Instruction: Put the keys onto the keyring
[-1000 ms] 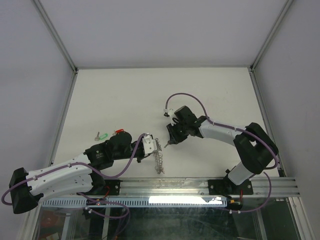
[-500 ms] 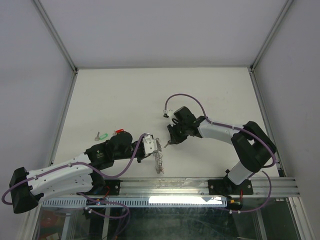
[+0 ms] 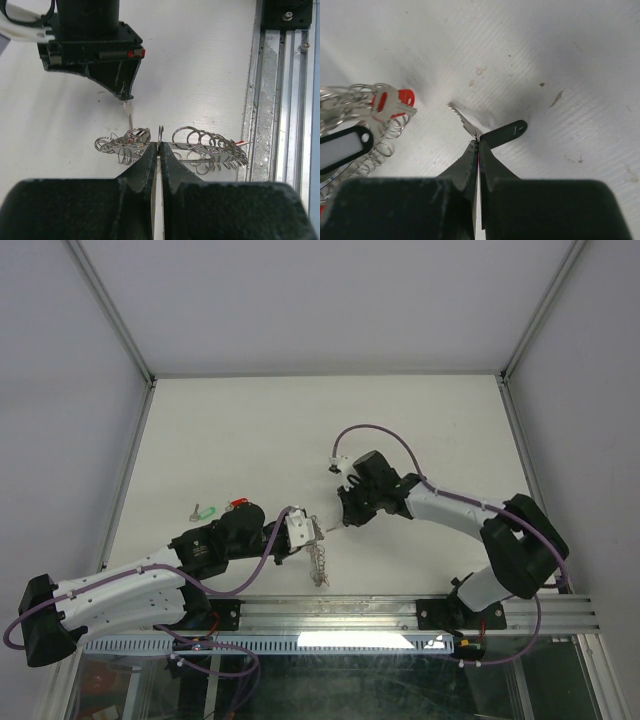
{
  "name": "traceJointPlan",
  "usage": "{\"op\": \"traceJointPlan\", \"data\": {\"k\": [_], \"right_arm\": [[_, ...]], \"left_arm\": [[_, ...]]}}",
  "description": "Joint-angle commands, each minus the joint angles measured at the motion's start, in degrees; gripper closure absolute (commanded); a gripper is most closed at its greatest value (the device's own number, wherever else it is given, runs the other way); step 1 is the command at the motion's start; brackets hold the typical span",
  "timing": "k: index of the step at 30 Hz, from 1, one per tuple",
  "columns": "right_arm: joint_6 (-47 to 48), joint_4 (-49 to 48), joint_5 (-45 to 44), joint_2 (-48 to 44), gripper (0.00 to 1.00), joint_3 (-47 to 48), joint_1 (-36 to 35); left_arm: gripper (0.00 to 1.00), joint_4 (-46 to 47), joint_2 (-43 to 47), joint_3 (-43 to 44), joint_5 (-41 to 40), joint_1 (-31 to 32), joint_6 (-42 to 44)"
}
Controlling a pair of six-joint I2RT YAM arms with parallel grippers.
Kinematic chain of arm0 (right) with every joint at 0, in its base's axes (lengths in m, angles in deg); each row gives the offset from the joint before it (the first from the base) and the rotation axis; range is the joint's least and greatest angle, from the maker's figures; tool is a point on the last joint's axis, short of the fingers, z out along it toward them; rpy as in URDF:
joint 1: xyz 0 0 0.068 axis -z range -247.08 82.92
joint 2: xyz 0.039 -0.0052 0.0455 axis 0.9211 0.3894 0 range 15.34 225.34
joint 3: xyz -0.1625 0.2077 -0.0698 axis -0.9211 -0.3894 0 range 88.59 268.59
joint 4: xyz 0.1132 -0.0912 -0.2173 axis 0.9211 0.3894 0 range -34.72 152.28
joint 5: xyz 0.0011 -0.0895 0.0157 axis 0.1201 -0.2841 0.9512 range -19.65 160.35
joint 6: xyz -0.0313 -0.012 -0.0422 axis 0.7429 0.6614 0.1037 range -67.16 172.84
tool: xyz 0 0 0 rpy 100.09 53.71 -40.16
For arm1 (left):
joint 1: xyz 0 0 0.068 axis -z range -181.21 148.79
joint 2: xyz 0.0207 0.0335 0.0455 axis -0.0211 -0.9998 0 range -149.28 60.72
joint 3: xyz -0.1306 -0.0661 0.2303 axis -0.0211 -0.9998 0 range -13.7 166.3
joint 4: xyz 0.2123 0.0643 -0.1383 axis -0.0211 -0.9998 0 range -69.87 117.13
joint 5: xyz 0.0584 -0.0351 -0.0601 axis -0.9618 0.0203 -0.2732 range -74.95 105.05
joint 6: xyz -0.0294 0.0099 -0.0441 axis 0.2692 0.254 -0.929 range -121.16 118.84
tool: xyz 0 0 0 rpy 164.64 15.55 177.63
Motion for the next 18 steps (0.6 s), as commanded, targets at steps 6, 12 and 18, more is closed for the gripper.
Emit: {"op": "traceJointPlan", "data": {"k": [6, 12, 18], "right_arm": [[3.01, 3.66, 0.10, -17.46, 1.00, -1.93, -0.18], [4.87, 7.26, 2.55, -26.78, 1.00, -0.74, -0.28], [7.71, 3.84, 2.11, -33.08, 1.00, -3.49, -3.83]], "left_arm": [[1.00, 5.48, 1.35, 1.00, -3.11, -0.94, 0.34], [1.00, 7.10, -0.05, 1.78, -3.85, -1.21, 2.21], [1.00, 8.10, -1.39, 2.58, -6.66, -1.21, 5.14]]}}
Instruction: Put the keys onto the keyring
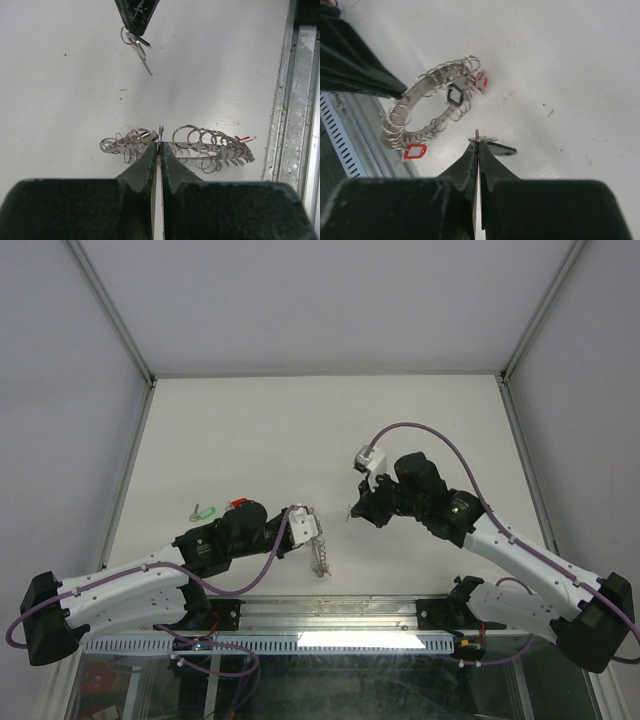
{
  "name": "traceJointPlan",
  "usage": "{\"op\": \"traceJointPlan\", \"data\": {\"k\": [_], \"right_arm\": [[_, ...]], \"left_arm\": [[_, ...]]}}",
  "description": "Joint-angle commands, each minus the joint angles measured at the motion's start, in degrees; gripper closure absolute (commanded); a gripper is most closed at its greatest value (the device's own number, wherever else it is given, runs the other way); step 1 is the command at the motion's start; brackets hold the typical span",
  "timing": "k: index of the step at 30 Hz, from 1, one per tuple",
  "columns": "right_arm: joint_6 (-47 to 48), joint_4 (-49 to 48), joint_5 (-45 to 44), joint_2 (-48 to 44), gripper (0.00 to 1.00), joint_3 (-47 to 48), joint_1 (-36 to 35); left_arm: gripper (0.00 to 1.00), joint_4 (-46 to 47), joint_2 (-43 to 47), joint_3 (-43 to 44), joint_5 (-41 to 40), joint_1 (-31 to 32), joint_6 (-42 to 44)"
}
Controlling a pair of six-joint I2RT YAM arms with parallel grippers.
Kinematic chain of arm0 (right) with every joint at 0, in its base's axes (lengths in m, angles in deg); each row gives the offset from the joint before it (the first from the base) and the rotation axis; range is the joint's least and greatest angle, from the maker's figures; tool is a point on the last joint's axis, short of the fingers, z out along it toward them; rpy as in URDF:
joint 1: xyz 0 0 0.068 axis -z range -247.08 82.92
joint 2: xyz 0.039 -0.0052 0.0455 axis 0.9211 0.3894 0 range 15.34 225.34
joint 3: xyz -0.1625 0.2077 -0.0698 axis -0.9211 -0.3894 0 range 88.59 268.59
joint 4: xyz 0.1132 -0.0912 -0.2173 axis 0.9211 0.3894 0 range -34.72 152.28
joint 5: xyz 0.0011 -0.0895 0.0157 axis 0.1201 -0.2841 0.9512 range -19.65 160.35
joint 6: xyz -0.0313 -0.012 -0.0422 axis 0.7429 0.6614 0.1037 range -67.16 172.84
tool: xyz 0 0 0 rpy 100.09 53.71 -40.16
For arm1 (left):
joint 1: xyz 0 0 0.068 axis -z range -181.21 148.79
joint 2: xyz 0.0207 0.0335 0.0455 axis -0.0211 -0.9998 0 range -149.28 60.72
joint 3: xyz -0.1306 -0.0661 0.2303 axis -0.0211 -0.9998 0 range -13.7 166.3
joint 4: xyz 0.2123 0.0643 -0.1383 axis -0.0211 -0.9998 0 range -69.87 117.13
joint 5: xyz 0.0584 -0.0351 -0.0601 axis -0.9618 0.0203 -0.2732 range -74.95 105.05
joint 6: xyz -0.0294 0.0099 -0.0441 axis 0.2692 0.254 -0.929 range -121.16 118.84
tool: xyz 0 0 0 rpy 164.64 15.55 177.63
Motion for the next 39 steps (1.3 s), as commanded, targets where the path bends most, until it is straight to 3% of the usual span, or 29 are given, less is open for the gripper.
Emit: {"op": "traceJointPlan", "data": {"k": [1, 8, 21, 39], "right_arm": [[4.08, -3.75, 0.90, -3.69, 1.00, -1.69, -4.26], [6.46, -9.97, -2.17, -5.38, 1.00, -4.98, -9.74], [0.73, -17.58, 2.10, 1.10, 1.00, -2.35, -9.91], [-1.10, -20.01, 6.41, 3.79, 1.00, -0.64, -10.52]], "left_arm": [[1.00, 6.26, -0.11, 2.51, -2.86, -0.46, 3.43], [1.00, 6.78, 0.10, 1.74, -5.49, -0.46, 4.14], [1.00, 7.44, -0.39, 1.38, -6.17, -0.46, 4.42], [1.00, 7.40, -1.47, 1.60, -6.13, -0.46, 4.28]]}}
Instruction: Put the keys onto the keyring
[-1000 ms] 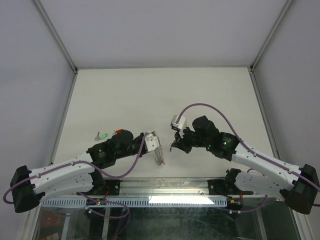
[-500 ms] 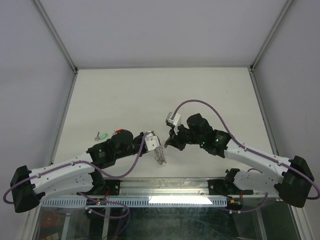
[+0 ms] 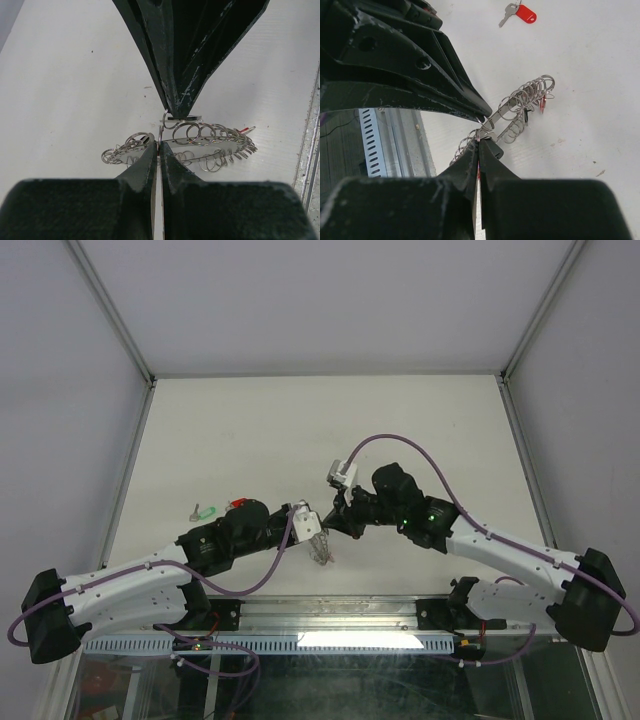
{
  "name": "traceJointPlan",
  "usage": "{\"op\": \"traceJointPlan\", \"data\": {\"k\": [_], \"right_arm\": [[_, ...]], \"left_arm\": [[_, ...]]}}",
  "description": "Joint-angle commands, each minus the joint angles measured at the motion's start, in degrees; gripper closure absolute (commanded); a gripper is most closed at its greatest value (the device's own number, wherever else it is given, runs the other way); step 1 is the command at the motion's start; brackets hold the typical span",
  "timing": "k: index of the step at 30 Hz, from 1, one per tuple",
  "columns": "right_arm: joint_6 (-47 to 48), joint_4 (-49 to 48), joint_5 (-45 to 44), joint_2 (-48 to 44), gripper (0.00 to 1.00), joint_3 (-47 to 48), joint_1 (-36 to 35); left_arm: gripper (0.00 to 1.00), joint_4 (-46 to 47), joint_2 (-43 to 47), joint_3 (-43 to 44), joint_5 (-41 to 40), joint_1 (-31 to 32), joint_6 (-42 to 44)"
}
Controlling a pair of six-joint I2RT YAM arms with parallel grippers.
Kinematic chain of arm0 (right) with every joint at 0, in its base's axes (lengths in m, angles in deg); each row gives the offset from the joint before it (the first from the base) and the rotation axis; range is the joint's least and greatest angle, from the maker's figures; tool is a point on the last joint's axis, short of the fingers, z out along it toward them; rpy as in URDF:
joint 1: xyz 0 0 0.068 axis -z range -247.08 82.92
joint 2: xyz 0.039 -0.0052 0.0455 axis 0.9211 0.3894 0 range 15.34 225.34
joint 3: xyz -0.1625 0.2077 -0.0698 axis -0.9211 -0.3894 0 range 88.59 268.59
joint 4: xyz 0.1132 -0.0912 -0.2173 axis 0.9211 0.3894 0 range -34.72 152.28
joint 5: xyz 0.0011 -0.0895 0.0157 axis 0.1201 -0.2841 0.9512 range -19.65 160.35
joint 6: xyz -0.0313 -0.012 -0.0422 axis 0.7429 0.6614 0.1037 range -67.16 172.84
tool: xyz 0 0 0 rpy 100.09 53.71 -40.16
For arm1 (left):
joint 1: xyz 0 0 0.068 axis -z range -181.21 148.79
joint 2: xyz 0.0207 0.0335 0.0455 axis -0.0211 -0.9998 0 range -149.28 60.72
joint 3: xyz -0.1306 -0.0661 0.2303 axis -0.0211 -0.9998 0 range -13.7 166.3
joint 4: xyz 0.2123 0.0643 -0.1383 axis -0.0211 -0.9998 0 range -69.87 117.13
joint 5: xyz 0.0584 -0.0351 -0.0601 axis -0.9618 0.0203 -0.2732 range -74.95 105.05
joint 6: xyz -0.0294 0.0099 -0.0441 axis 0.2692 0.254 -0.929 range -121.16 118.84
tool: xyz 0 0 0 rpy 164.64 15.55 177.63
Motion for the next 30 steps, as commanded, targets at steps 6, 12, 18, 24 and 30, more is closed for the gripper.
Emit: {"op": "traceJointPlan", "data": {"k": [6, 12, 18, 24, 30], "right_arm": [[-0.83, -3.42, 1.08, 1.05, 1.00, 3.08, -0.53], [-1.61, -3.98, 0.20, 1.26, 1.00, 3.12, -0.54], [-2.39, -4.59, -0.82, 1.65, 1.00, 3.18, -0.54], [-3.07, -4.81, -1.23, 2.14, 1.00, 3.40, -0.54], [-3.69, -5.52, -1.21, 2.45, 1.00, 3.33, -0.55]], "left_arm": [[1.00, 5.03, 0.18, 1.61, -0.34, -0.47, 0.38], [1.00, 5.06, 0.07, 1.53, -0.23, -0.47, 0.38], [1.00, 5.03, 0.17, 1.53, -0.11, -0.46, 0.43], [1.00, 5.08, 0.01, 1.58, 0.08, -0.46, 0.38], [1.00, 5.04, 0.03, 1.58, 0.19, -0.46, 0.35]]}}
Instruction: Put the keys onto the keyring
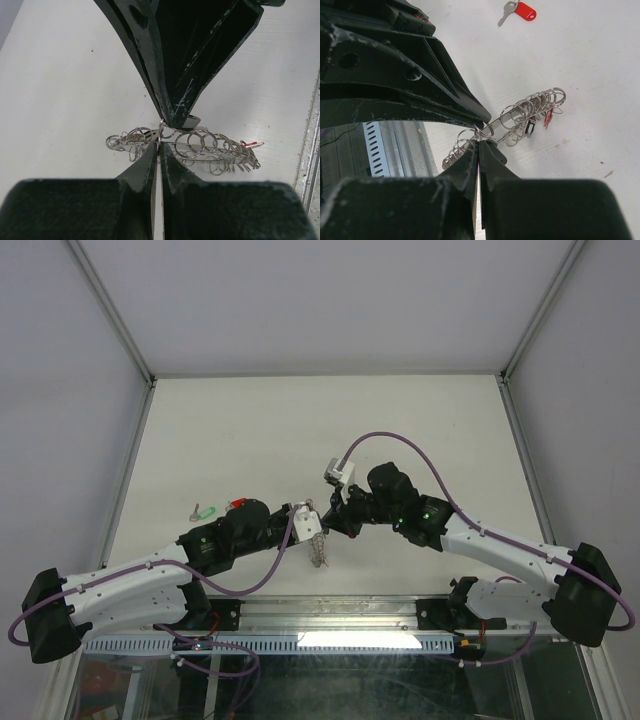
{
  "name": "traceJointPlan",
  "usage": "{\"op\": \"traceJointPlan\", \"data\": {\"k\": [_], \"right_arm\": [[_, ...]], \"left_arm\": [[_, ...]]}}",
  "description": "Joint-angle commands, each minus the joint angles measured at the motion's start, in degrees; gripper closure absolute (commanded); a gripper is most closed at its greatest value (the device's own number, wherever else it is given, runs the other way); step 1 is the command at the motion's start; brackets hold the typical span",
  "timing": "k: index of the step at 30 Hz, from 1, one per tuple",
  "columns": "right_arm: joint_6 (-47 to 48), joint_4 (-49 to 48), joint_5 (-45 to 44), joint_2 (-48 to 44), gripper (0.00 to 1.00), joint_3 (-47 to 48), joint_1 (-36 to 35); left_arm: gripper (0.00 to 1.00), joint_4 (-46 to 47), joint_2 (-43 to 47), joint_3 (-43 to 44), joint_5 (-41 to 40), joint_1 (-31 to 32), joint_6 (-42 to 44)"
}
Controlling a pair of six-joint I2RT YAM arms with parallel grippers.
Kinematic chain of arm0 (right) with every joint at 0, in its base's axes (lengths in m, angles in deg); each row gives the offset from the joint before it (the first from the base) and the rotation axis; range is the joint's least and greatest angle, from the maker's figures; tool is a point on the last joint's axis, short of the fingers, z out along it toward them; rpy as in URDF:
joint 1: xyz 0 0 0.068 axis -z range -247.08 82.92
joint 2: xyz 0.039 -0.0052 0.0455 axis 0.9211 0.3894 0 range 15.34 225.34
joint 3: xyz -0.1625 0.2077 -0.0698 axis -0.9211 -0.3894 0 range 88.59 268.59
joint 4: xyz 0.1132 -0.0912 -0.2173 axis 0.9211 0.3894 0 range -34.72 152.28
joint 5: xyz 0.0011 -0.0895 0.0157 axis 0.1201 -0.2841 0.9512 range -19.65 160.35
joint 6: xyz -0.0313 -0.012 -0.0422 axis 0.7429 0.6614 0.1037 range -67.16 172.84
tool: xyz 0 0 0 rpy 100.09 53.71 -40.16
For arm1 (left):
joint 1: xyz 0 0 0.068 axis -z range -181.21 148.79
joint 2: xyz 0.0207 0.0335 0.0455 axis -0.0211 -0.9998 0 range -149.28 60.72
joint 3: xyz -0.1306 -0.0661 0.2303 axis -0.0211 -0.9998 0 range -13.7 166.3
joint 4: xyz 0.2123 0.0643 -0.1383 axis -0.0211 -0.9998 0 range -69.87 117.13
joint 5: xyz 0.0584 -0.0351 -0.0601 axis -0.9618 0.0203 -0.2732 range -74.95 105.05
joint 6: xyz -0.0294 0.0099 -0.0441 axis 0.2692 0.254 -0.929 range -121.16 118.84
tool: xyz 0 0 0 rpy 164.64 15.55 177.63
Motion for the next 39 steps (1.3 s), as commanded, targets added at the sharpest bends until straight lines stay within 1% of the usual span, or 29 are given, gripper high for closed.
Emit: {"op": "traceJointPlan", "data": {"k": [1, 17, 29, 39], "right_arm": [[-1.15, -4.18, -1.00, 0.14, 1.00, 2.86, -0.36], [-2.62, -2.64, -5.09, 0.10, 1.00, 2.40, -0.36], [-3.81, -1.00, -5.45, 1.18, 1.00, 2.98, -0.36], [-6.93, 1.33, -6.18, 2.32, 1.00, 4.80, -0.35]], "left_arm": [[1.00, 4.88, 0.47, 1.54, 0.11, -0.46, 0.33], [1.00, 4.91, 0.66, 1.53, 0.20, -0.46, 0.33], [1.00, 4.88, 0.76, 1.52, 0.28, -0.46, 0.34], [1.00, 4.86, 0.75, 1.38, 0.57, -0.46, 0.42]]}}
